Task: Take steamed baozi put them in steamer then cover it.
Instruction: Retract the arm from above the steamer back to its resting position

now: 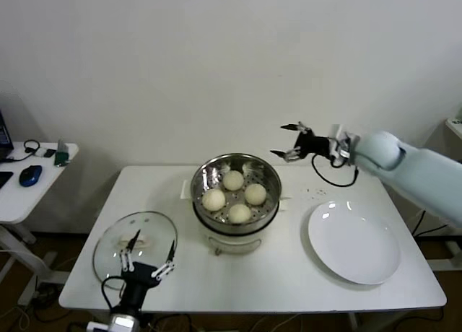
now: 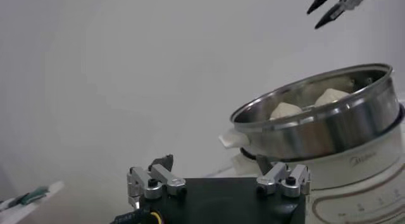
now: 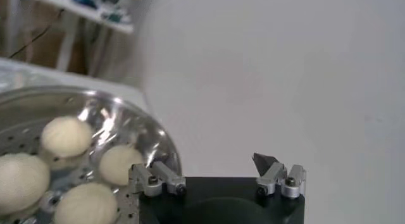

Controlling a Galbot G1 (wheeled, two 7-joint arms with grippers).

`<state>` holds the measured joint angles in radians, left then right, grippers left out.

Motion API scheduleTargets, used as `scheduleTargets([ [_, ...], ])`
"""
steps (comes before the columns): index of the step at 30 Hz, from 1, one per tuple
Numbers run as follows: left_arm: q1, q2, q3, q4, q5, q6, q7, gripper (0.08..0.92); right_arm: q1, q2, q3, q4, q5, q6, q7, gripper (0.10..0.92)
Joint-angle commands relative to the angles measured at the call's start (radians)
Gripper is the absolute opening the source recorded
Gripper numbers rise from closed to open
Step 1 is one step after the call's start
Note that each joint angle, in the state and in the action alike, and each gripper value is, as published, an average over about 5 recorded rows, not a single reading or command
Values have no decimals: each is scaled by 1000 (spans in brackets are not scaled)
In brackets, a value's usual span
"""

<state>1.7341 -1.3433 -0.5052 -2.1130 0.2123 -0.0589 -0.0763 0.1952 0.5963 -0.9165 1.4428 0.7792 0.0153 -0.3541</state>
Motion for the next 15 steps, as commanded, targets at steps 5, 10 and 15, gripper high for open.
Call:
scheduleTargets([
  [5, 26, -8, -25, -23, 169, 24, -10, 823, -1093, -104, 1126, 237, -144, 108, 248, 823],
  [10, 11, 2, -58, -35, 371, 59, -30, 823, -1378, 61, 1411, 319, -190, 72, 263, 823],
  [15, 6, 23, -89, -51, 628, 144, -32, 823, -1552, 229, 1557, 389, -270, 54, 247, 823],
])
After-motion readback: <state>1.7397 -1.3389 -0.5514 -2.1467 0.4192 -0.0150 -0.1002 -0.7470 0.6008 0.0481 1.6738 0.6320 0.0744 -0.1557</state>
